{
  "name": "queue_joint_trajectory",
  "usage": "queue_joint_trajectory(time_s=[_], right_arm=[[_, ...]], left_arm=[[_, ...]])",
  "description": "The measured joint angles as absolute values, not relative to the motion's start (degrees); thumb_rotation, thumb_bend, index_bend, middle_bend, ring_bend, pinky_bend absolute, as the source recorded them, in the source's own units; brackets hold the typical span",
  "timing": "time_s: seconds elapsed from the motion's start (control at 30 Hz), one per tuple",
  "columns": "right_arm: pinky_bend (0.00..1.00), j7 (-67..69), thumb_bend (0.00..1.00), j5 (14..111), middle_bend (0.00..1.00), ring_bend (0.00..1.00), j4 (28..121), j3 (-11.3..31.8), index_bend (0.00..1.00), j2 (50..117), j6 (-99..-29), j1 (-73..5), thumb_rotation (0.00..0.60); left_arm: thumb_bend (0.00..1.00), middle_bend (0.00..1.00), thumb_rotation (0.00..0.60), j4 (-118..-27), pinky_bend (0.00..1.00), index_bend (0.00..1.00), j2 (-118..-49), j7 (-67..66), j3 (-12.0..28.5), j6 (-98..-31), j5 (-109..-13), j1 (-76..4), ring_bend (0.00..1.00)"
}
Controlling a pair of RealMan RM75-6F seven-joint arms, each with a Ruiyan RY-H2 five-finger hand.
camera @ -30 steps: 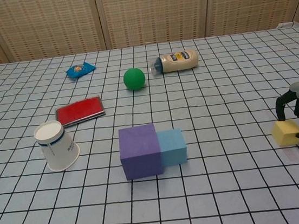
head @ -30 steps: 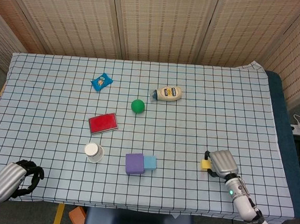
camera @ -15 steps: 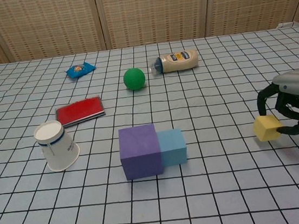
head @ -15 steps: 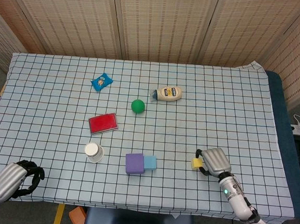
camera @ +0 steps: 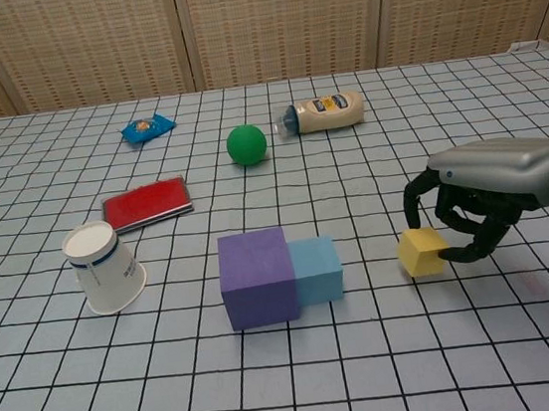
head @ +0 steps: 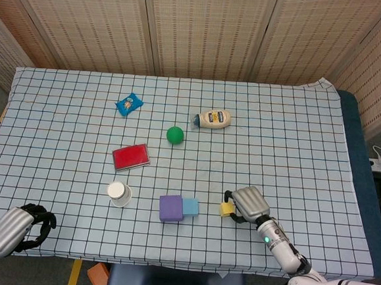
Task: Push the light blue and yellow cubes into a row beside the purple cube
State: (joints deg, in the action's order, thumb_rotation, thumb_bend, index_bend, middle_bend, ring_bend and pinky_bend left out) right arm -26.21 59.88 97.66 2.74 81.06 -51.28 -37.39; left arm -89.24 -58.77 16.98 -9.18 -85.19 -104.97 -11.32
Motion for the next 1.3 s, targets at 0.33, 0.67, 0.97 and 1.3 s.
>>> queue_joint_trajectory(time_s=[0.33,0.67,0.97,1.3], right_arm=[[1.00,-26.1,0.33,59.5,0.80,0.88,95.6,3.5,0.48,84.1,-50.1,-39.5,0.600],[1.00,-25.7,0.34,59.3,0.80,0.88,94.0,4.2,0.48,86.3,-49.5,-41.2,0.600],[1.00,-25.8,0.34,58.6,0.80,0.88,92.8,4.4,0.48,87.7,-49.5,-42.2,0.600],[1.00,-25.7,0.35,57.7,0.80,0.88,91.0,4.7,0.48,89.6,-49.3,-43.3,0.600]], left_arm=[[0.55,0.66,0.600,-89.2,0.45,0.54,-58.8,17.1,-9.1,-85.3,-104.9,-11.3,0.45],[0.55,0.66,0.600,-89.2,0.45,0.54,-58.7,17.2,-9.1,-85.3,-104.9,-11.3,0.45],[0.55,0.66,0.600,-89.2,0.45,0.54,-58.7,17.3,-9.1,-85.5,-105.0,-11.3,0.45],[0.56,0.66,0.600,-89.1,0.45,0.54,-58.7,17.3,-9.2,-85.5,-105.0,-11.3,0.45]])
